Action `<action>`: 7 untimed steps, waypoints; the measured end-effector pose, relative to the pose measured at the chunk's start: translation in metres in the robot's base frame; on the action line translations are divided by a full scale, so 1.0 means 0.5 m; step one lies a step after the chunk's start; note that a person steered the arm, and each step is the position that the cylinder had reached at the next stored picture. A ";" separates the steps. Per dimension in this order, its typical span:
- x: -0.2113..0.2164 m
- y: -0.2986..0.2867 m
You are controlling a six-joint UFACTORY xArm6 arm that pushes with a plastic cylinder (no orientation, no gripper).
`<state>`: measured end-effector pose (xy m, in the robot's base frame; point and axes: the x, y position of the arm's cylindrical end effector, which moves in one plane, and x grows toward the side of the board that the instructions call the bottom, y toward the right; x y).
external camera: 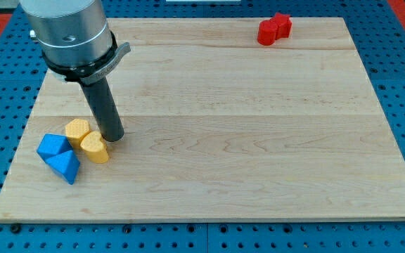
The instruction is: Point your arm at center
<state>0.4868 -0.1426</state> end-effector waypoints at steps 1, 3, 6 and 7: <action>0.000 0.000; -0.169 0.138; -0.182 0.168; -0.182 0.174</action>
<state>0.3957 -0.0556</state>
